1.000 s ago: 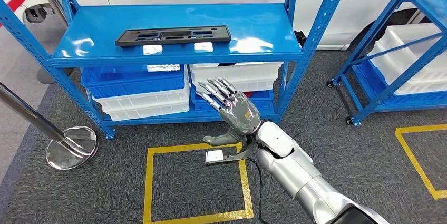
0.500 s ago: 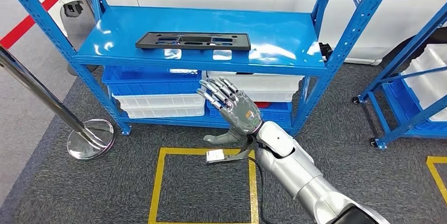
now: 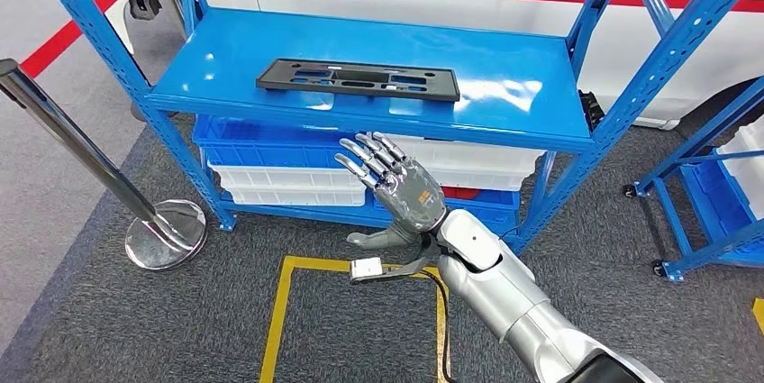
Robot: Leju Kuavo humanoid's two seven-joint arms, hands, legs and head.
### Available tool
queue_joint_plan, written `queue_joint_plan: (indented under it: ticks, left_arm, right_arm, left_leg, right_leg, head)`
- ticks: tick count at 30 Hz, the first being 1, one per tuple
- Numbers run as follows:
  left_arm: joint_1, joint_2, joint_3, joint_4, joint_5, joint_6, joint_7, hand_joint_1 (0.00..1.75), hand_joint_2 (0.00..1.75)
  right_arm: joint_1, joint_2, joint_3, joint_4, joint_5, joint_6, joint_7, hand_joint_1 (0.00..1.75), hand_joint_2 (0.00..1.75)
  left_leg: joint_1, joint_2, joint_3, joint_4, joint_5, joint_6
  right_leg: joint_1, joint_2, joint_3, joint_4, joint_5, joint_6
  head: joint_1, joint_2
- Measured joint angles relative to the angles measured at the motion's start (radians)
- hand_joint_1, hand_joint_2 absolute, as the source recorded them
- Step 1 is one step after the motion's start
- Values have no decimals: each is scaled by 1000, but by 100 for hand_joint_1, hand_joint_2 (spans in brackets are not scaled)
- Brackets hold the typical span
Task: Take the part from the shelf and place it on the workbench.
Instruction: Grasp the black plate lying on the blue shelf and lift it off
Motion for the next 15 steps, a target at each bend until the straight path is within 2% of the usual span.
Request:
queue_joint_plan:
  ticks: [1, 2, 3, 6, 7, 8, 10, 11, 12, 13, 14, 15]
  left_arm:
    - [-1, 0, 0, 0, 0, 0, 0, 0, 0]
    - [-1, 0, 0, 1, 0, 0, -1, 0, 0]
    - [-1, 0, 0, 1, 0, 1, -2, 0, 0]
    - [-2, 0, 0, 1, -2, 2, -3, 0, 0]
    - [-3, 0, 0, 1, -3, 1, -4, 0, 0]
    - [-3, 0, 0, 1, -5, 1, -4, 0, 0]
    - [-2, 0, 0, 1, -8, -1, -4, 0, 0]
    - [-1, 0, 0, 1, -9, -2, -3, 0, 0]
    - [0, 1, 0, 1, -9, -2, -3, 0, 0]
    - [1, 1, 0, 1, -10, -2, -2, 0, 0]
    - [1, 1, 0, 1, -10, -3, -2, 0, 0]
    - [0, 1, 0, 1, -11, -3, -2, 0, 0]
  right_arm:
    - [-1, 0, 0, 1, 0, -1, 0, 0, 0]
    - [-1, 0, 0, 2, -1, -2, -1, 0, 0]
    - [-2, 0, 0, 3, -1, -3, -1, 0, 0]
    - [-7, 3, 0, 3, -1, -4, -2, 0, 0]
    - [-10, 4, 0, 3, -1, -5, -2, 0, 0]
    - [-11, 5, 0, 3, 0, -5, -2, 0, 0]
    - [-10, 5, 0, 3, 2, -5, 0, 0, 0]
    - [-7, 5, 0, 4, 4, -6, 1, 0, 0]
    - [-5, 5, 0, 4, 5, -6, 2, 0, 0]
    - [-4, 5, 0, 4, 6, -6, 3, 0, 0]
    - [-3, 5, 0, 4, 7, -6, 5, 0, 0]
    - [-3, 5, 0, 4, 7, -6, 6, 0, 0]
  left_leg:
    - [-1, -3, 5, 1, -7, -5]
    - [-1, -4, 7, 2, -13, -11]
    - [-1, -5, 9, 2, -16, -16]
    - [2, -1, 8, 22, -36, -33]
    - [3, 2, -8, 59, -52, -37]
    - [4, 5, -38, 119, -74, -40]
    - [5, 7, -125, 263, -115, -42]
    - [5, 8, -160, 306, -115, -42]
    - [5, 8, -176, 311, -94, -41]
    - [5, 9, -172, 274, -55, -38]
    - [5, 10, -151, 207, -5, -34]
    - [2, 12, -126, 139, 34, -30]
  right_leg:
    - [2, 1, 19, -50, 19, -4]
    - [5, 2, 30, -76, 22, -8]
    - [8, 3, 33, -82, 13, -14]
    - [6, 3, 49, -92, 2, -35]
    - [4, 2, 59, -95, -3, -42]
    - [5, 1, 68, -97, -9, -48]
    - [9, -1, 84, -97, -24, -55]
    - [11, -1, 94, -97, -32, -56]
    - [12, -1, 104, -96, -40, -56]
    - [13, 0, 116, -96, -49, -55]
    - [13, 0, 129, -96, -59, -53]
    - [15, 0, 140, -96, -69, -50]
  head:
    - [0, 0]
    - [0, 0]
    - [0, 0]
    - [0, 0]
    - [0, 0]
    - [0, 0]
    - [0, 0]
    - [0, 0]
    - [0, 0]
    - [0, 0]
    - [0, 0]
    - [0, 0]
